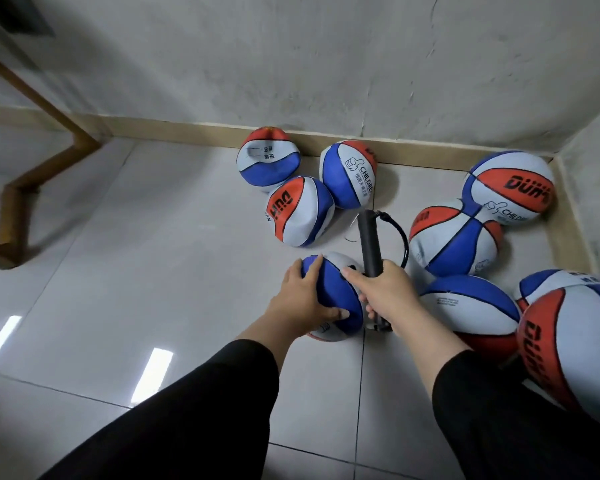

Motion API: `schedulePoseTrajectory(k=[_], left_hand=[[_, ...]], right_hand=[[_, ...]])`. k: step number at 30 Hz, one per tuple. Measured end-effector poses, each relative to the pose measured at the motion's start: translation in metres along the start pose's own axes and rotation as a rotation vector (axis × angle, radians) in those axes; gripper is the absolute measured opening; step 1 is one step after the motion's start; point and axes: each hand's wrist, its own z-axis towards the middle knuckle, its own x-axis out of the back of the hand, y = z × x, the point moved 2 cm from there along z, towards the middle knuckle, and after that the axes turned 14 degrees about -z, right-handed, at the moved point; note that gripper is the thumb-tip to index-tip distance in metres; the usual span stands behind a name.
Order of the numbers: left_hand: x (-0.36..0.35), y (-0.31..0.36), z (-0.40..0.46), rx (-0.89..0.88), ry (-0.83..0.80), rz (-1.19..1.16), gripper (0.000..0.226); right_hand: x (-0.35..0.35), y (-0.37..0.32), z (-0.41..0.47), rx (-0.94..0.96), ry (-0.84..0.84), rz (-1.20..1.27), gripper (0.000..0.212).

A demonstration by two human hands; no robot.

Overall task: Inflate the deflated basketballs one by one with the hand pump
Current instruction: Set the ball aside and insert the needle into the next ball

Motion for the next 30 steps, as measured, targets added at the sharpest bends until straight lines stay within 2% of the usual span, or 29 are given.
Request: schedulePoseTrajectory(k=[2, 4, 6, 9, 11, 13, 16, 22, 27, 30], left_hand=[[0.0, -0.001, -0.001, -0.005, 0.019, -0.007, 0.127], [-0.004, 0.002, -0.001, -0.038, 0.043, 0.02, 0.129], [-0.008, 0.007, 0.0, -0.058, 0.058, 0.052, 0.129], [-0.011, 0.011, 0.002, -0.072, 0.049, 0.089, 0.13], [-0.012, 0.008, 0.002, -0.086, 0.04, 0.11, 0.133], [-0.013, 0.006, 0.0, -0.092, 0.042, 0.117, 0.135], [-0.015, 0.006, -0.002, -0.086, 0.05, 0.113, 0.134], [-0.02, 0.004, -0.004, -0.072, 0.051, 0.121, 0.135], [-0.025, 0.01, -0.007, -0.095, 0.016, 0.18, 0.134], [-0.023, 0.007, -0.006, -0.081, -0.012, 0.167, 0.133]], right_hand=[[-0.005, -0.008, -0.001, 0.035, 0.02, -0.164, 0.056], [-0.005, -0.015, -0.002, 0.071, 0.108, -0.353, 0.054], [-0.004, -0.017, 0.0, 0.07, 0.168, -0.422, 0.051], [-0.002, -0.01, 0.006, 0.011, 0.06, -0.201, 0.044], [-0.003, -0.008, 0.007, 0.011, 0.015, -0.08, 0.031], [-0.005, -0.008, 0.005, 0.027, 0.038, 0.003, 0.019], [-0.008, -0.008, 0.003, -0.009, 0.083, 0.12, 0.014], [-0.007, 0.001, -0.001, 0.06, 0.164, -0.026, 0.013], [0.0, 0.011, -0.013, 0.054, 0.194, -0.057, 0.012], [0.014, 0.006, -0.028, 0.069, 0.254, 0.013, 0.009]])
